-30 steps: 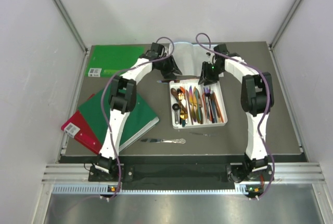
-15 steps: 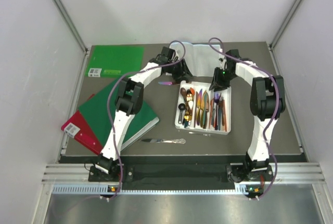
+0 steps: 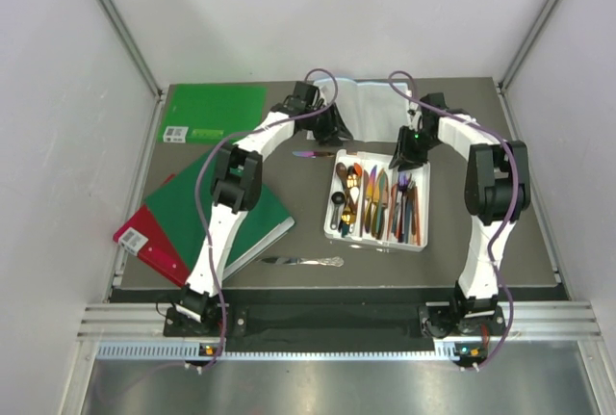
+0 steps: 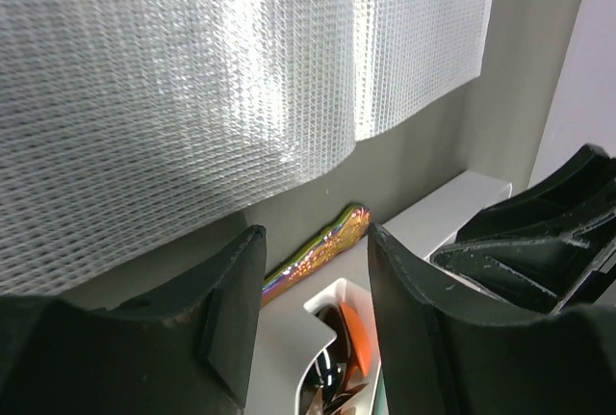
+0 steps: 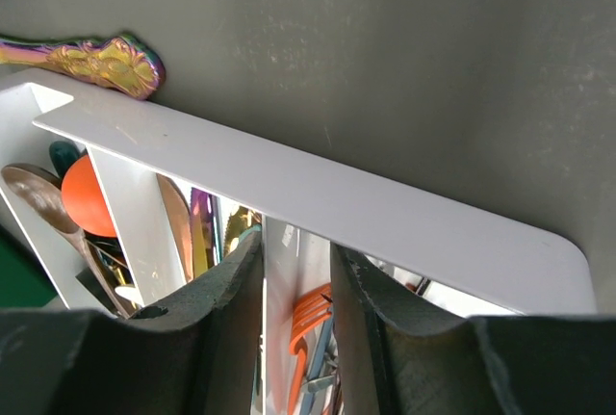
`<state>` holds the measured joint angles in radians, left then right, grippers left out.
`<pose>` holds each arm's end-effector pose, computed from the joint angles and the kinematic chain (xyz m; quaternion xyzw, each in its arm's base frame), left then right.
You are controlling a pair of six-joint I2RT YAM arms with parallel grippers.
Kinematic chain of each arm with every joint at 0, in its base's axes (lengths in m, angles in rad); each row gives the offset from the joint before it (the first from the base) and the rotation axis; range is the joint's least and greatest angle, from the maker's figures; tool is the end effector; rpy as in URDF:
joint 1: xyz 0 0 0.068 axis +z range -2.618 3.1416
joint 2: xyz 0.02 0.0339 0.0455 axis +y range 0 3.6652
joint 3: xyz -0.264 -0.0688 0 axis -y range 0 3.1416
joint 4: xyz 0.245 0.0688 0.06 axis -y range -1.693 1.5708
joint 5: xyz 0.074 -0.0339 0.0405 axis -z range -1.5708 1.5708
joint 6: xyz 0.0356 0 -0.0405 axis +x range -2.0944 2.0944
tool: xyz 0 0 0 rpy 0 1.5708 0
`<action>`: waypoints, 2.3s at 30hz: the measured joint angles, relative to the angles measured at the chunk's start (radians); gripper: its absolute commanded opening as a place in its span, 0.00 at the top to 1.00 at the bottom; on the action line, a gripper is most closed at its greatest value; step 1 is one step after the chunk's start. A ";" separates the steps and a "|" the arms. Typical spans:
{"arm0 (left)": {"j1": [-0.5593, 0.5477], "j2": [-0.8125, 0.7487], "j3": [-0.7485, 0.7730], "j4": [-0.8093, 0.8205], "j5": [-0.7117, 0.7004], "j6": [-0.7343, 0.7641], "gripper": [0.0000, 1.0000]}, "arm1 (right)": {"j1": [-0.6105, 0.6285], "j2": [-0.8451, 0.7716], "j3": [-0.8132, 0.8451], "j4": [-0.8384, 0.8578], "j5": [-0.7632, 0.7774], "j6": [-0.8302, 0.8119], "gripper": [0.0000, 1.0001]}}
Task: Sort the eating utensils into containers
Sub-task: Move the storage box to the center of the board.
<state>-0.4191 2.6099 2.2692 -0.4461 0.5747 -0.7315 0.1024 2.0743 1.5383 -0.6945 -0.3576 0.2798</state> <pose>0.5145 -0.2504 0.1485 -0.0309 0.8923 -0.4191 0.1649 0.4210 0.0558 0.1700 0.0559 0.9687 0.2037 0.1303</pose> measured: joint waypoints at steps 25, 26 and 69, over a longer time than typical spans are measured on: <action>0.022 -0.161 -0.229 -0.127 -0.051 0.092 0.49 | -0.015 -0.042 -0.050 -0.012 0.016 -0.026 0.64; 0.022 -0.161 -0.230 -0.129 -0.050 0.093 0.49 | -0.015 -0.042 -0.051 -0.012 0.016 -0.026 0.64; 0.046 -0.157 -0.131 -0.317 -0.278 0.138 0.49 | -0.209 0.124 0.252 -0.264 0.200 -0.009 0.59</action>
<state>-0.3733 2.4527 2.1384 -0.7635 0.2970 -0.5934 -0.1062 2.1979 1.7905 -0.9581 -0.1581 0.2710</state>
